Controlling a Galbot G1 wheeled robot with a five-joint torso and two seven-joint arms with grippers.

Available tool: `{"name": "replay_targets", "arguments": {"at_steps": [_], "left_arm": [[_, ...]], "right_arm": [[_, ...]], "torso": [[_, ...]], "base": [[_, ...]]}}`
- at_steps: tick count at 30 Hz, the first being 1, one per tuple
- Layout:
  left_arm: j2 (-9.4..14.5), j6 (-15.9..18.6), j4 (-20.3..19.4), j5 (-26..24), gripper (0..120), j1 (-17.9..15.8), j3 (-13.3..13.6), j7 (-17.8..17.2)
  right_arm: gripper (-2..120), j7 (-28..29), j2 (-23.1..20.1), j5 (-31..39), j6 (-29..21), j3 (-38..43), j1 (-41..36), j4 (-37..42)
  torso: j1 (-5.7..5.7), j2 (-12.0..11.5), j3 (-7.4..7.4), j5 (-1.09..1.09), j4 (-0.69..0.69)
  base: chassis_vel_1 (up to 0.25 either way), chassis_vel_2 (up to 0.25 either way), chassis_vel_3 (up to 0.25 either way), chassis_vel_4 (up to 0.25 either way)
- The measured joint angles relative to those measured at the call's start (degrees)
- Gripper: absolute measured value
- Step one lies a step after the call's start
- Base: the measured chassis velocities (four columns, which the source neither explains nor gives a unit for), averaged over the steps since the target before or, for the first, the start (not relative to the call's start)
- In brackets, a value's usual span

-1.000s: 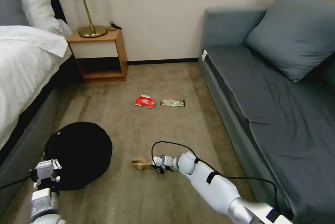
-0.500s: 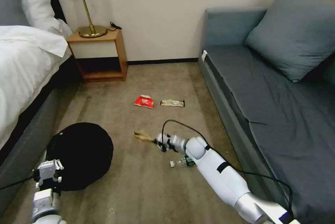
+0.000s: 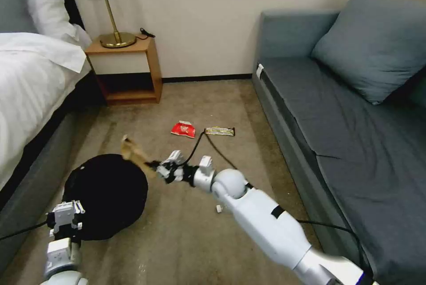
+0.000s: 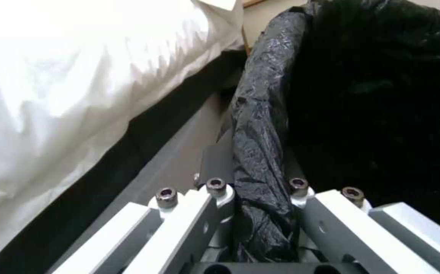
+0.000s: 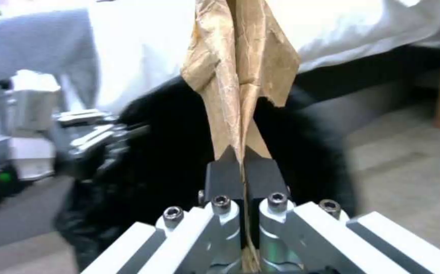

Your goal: Pick up the trash bin, then pick up the garbage on the floor and place it into the trash bin.

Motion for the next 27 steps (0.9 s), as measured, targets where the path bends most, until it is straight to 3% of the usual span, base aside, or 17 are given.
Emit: {"name": "replay_targets", "arguments": {"at_steps": [9,14,18,21,24,27], "left_arm": [[-0.96,-2.20,-2.09,0.34,6,0.99,0.12,1.38],[-2.54,-2.99,-4.45,1.31,6,2.68,0.41,1.78],[-3.11,-3.49,-4.76,2.09,6,3.14,0.63,1.90],[-3.43,-3.65,-4.77,2.90,6,3.09,0.79,1.92],[-3.58,-3.65,-4.77,3.48,6,2.65,0.92,1.92],[-3.57,-3.62,-4.75,3.66,6,2.47,0.94,1.93]], "right_arm": [[0,0.00,3.73,0.30,2.86,-4.05,0.50,-4.88],[0,5.81,6.52,-1.65,6.94,-5.49,2.41,-13.02],[0,7.95,6.85,-2.97,7.80,-6.09,2.56,-14.72],[5,8.92,6.68,-4.50,8.30,-6.68,1.85,-14.74],[20,9.90,6.62,-5.67,8.80,-6.84,1.12,-14.55],[28,10.12,6.40,-6.25,8.96,-6.87,0.98,-14.22]], "torso": [[0.00,0.00,0.00,0.00,0.00],[0.00,0.00,0.00,0.01,0.00],[0.00,0.00,0.00,0.01,0.00],[0.00,0.00,0.00,0.01,0.00],[0.00,0.00,0.00,0.01,-0.01],[0.00,0.00,0.00,0.01,-0.01]], "base": [[0.000,0.000,0.000,0.000],[0.000,0.000,0.000,0.000],[0.000,0.000,0.000,0.000],[0.000,0.000,0.000,0.000],[0.000,0.000,0.000,0.000],[0.000,0.000,0.000,0.000]]}}
